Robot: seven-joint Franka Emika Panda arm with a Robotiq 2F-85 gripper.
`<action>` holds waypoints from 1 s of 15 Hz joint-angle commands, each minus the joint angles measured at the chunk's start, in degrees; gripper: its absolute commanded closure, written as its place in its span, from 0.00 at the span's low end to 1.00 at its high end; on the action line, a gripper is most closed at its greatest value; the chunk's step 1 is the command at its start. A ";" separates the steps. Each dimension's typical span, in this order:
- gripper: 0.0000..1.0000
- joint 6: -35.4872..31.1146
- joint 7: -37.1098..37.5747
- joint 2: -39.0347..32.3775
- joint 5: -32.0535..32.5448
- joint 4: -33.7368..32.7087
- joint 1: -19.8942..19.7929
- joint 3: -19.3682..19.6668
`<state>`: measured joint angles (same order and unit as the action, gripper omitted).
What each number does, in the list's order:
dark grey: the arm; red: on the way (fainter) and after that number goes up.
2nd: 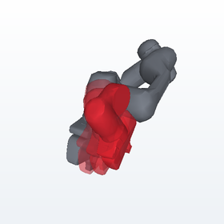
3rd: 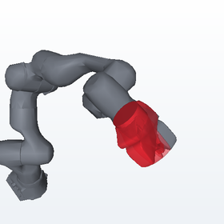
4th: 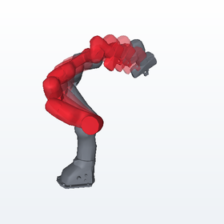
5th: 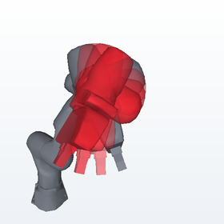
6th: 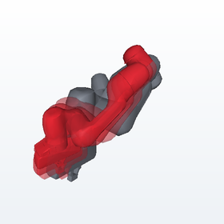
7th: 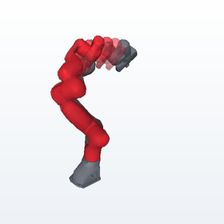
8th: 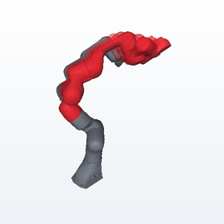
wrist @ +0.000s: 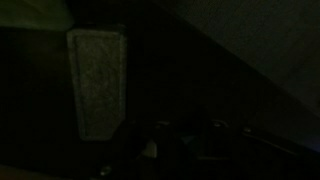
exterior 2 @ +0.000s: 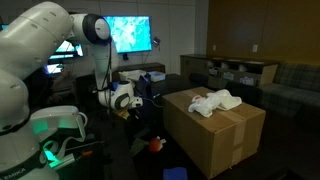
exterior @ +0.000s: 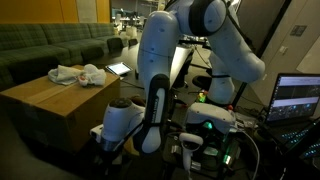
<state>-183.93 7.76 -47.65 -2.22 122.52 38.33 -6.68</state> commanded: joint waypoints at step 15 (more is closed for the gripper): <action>0.01 0.22 -3.57 0.13 2.26 1.43 6.66 11.14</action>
<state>-183.62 4.68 -47.12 -0.79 123.88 43.76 3.11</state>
